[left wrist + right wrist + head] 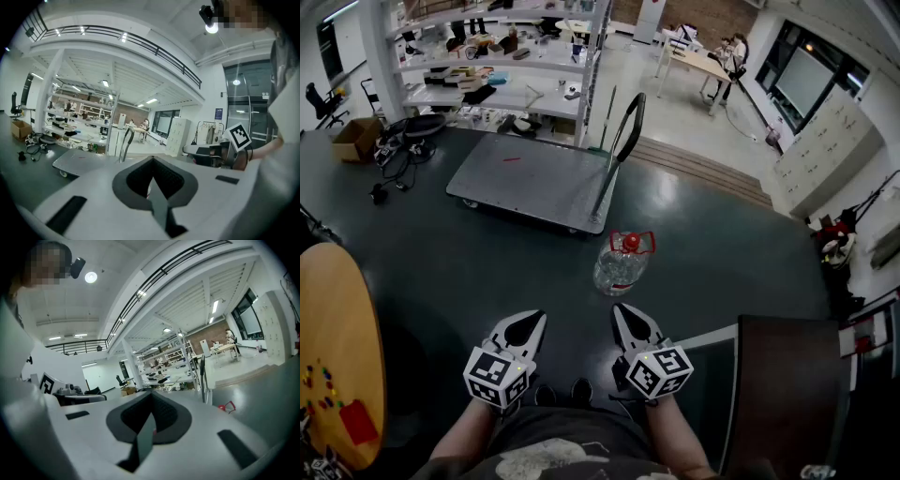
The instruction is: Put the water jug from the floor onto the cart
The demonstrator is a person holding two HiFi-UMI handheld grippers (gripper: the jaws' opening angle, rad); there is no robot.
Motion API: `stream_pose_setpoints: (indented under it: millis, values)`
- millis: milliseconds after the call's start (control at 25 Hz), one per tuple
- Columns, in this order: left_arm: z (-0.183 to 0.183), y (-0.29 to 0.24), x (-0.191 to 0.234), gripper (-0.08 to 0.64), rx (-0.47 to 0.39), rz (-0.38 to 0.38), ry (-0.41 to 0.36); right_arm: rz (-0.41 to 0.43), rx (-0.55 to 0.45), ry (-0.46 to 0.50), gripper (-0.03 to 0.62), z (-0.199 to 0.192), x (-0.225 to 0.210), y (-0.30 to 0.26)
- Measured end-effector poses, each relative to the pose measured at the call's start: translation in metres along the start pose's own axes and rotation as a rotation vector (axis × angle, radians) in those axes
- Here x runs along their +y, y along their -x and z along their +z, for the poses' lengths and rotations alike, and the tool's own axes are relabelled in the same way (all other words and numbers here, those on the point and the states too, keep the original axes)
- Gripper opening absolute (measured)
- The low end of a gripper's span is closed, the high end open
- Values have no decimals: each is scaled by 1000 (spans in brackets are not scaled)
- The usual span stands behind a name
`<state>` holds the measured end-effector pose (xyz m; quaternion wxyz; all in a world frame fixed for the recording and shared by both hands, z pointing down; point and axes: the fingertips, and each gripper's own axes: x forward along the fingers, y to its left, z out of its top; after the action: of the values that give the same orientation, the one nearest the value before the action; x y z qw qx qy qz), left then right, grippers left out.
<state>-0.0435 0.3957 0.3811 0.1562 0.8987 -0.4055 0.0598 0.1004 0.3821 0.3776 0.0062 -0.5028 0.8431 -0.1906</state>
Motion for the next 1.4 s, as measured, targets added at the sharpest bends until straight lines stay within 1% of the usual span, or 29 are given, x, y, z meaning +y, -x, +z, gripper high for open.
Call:
stream_pose_setpoints:
  millis: [560,680,840,1080,1240,1400]
  values:
    - [3,6,-3,8,-3,11,0,5,-2,0,-11,2,5,6]
    - [1,4,-5,6,0,14,7,-7,-8,4,-11,0,0,10]
    - [-3,-5,-15,6,9,1,8,-30,-26,-23,-11,-1,-16,19]
    - [-2,-36,-33,7,10,1,16,-45,-49,-41,-10,6,-53,32]
    - [-1,-55,-41,7,-1,18,9,-41,-76,-43,-9,12,-80,35]
    - [-2,-66,-42,6,-6,51,15,-9,-135,-97,-9,17,-97,37]
